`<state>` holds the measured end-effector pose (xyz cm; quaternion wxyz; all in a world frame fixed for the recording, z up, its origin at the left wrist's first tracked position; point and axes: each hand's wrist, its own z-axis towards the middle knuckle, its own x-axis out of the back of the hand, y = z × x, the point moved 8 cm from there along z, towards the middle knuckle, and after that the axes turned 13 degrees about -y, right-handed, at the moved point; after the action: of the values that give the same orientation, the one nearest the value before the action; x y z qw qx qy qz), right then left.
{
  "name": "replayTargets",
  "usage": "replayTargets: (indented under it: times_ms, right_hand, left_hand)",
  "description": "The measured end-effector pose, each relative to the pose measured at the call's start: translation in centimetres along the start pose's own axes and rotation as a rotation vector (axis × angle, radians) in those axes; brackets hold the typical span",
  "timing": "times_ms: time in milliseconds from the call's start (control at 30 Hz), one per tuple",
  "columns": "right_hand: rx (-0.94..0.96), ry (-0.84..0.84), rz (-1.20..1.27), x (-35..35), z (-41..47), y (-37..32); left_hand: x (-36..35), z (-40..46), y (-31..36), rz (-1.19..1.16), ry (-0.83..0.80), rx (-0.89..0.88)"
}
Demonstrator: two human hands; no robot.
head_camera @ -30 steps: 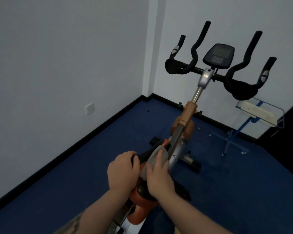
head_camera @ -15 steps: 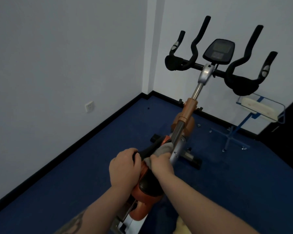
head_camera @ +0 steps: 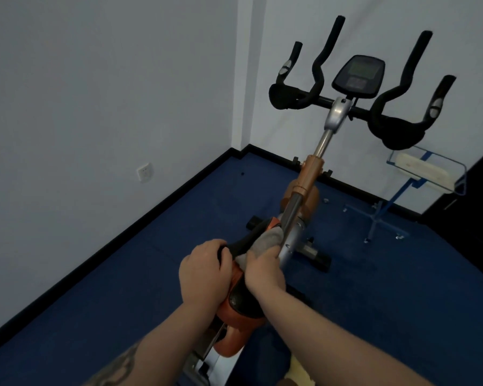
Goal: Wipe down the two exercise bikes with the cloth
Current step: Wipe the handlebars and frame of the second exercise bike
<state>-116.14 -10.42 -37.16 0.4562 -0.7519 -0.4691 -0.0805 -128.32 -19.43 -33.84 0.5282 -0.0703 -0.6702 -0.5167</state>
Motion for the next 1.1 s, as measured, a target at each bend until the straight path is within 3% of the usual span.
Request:
replayTargets:
  times_ms: [133, 500, 667, 767, 900, 1000, 1100]
  right_hand:
    - [0.206, -0.007, -0.138, -2.2, -5.1, 2.1]
    - [0.147, 0.029, -0.079, -0.3, 1.4, 0.3]
    - [0.168, -0.004, 0.155, 0.9, 5.8, 0.2]
    - [0.322, 0.012, 0.181, 2.7, 6.7, -0.8]
    - [0.619, 0.094, -0.529, 3.9, 6.7, -3.6]
    - [0.964, -0.141, -0.720, 2.0, 4.2, -5.5]
    - [1.263, -0.403, -0.785, 1.7, 3.0, -6.4]
  left_hand:
    - [0.1, 0.0, 0.0, -0.004, 0.010, -0.003]
    - [0.1, -0.1, 0.3, -0.008, -0.009, -0.024]
    - [0.7, -0.5, 0.4, -0.001, 0.043, -0.007]
    - [1.0, -0.4, 0.8, 0.002, 0.054, 0.005]
    - [1.3, -0.5, 0.7, 0.028, 0.074, 0.043]
    - [1.1, -0.6, 0.2, 0.138, 0.114, 0.132]
    - [0.8, -1.6, -1.2, 0.130, 0.146, 0.397]
